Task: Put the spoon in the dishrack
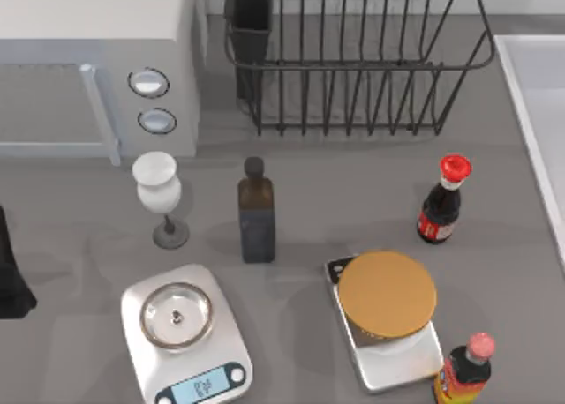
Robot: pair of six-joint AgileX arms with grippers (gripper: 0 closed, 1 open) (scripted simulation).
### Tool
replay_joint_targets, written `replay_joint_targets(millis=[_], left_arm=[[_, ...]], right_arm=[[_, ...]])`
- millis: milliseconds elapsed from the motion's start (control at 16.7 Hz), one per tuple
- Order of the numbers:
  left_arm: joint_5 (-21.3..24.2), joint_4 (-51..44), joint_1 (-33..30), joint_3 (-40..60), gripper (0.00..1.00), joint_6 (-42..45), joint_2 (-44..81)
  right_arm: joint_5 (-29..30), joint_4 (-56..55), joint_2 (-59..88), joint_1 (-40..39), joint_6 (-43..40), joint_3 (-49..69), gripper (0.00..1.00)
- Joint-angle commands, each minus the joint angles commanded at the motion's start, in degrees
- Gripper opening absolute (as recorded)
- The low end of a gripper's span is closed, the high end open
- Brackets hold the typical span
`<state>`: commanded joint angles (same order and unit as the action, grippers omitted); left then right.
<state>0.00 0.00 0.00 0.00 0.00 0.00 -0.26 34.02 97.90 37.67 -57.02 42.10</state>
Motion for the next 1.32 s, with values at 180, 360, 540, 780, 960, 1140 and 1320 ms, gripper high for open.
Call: replay_joint_targets(millis=[180,360,540,780,960,1140,1320], left_arm=[[0.0,0.0,0.0,0.0,1.0,0.0,0.0],[0.0,0.0,0.0,0.0,1.0,0.0,0.0],[0.0,0.0,0.0,0.0,1.0,0.0,0.0],[0.0,0.0,0.0,0.0,1.0,0.0,0.0],[0.0,0.0,0.0,0.0,1.0,0.0,0.0],[0.0,0.0,0.0,0.0,1.0,0.0,0.0],[0.0,0.0,0.0,0.0,1.0,0.0,0.0]], right_arm=[[0.0,0.0,0.0,0.0,0.0,0.0,0.55],[0.0,0.0,0.0,0.0,0.0,0.0,0.32],[0.0,0.0,0.0,0.0,0.0,0.0,0.1],[0.0,0.0,0.0,0.0,0.0,0.0,0.0],[0.0,0.0,0.0,0.0,0.0,0.0,0.0],[-0.9,5.2,-3.9,-0.1,1.6,1.8,0.0],[-0.9,7.3,-4.0,0.1,1.3,3.9,0.0]])
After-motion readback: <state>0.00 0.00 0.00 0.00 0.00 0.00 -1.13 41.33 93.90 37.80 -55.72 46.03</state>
